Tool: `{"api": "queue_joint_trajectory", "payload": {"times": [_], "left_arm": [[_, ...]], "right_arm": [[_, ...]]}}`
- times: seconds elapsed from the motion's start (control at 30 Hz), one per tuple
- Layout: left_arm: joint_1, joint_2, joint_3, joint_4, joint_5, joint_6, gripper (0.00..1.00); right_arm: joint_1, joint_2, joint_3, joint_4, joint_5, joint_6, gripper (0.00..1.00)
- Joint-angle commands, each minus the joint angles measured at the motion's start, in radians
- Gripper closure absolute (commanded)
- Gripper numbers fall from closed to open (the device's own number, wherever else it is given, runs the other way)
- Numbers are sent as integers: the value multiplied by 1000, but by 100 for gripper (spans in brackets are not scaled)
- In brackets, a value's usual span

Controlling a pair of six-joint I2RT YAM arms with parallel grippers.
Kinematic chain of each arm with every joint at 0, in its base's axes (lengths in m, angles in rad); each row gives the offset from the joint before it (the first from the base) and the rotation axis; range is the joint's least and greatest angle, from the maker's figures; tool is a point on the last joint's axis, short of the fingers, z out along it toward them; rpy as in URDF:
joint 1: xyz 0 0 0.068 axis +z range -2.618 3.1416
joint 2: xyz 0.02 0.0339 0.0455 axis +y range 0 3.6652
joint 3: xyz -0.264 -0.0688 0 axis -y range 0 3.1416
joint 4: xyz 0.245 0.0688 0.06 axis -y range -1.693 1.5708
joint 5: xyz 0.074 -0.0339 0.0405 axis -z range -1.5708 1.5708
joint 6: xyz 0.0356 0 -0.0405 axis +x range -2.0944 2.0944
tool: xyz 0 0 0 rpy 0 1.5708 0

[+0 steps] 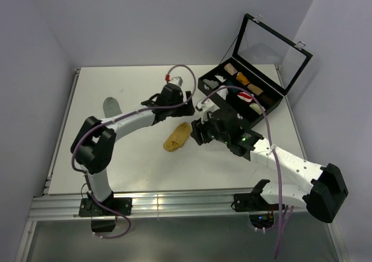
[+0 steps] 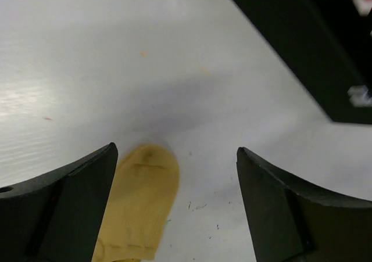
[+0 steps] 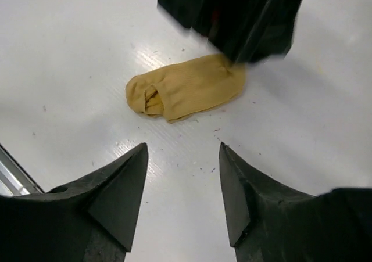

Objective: Roll the socks
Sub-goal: Move the sock to the center of the board.

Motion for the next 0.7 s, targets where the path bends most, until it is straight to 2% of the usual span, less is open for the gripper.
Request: {"api": "queue_joint_trajectory", "payload": {"times": [0.0, 0.13, 0.23, 0.5, 0.67], "left_arm": [[120, -127, -25, 1, 0, -106, 10], [246, -215, -80, -71, 15, -188, 7], [339, -293, -106, -161, 26, -210, 4], [525, -559, -252, -252, 26, -123, 0], [580, -692, -347, -277, 49, -44, 0]], "right_arm": [[98, 47, 46, 15, 87, -76, 40], [188, 166, 115, -5, 139, -129, 34], [261, 268, 171, -16, 188, -168, 33], [350, 530, 321, -77, 262, -261, 34], [386, 659, 425, -154, 303, -298, 35]]}}
